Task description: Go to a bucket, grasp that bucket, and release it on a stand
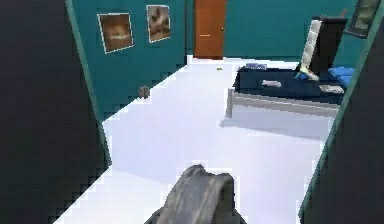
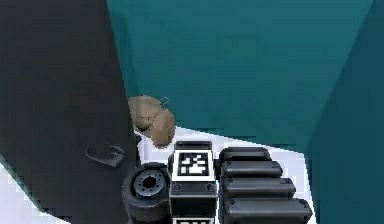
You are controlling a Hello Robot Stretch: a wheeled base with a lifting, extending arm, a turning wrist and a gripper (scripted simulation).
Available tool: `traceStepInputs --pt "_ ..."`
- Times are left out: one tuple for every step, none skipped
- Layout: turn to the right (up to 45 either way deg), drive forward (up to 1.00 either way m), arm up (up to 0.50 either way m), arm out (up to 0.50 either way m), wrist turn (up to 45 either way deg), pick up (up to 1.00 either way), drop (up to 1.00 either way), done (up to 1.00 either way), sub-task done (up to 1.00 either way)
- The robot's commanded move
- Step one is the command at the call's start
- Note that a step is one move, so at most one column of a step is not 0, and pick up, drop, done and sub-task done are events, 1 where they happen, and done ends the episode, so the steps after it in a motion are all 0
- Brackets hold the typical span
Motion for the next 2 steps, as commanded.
traceStepInputs --pt "0.0 1.00 0.00 0.00 0.0 0.00 0.00 0.00 0.00" --pt "0.0 1.00 0.00 0.00 0.0 0.00 0.00 0.00 0.00"
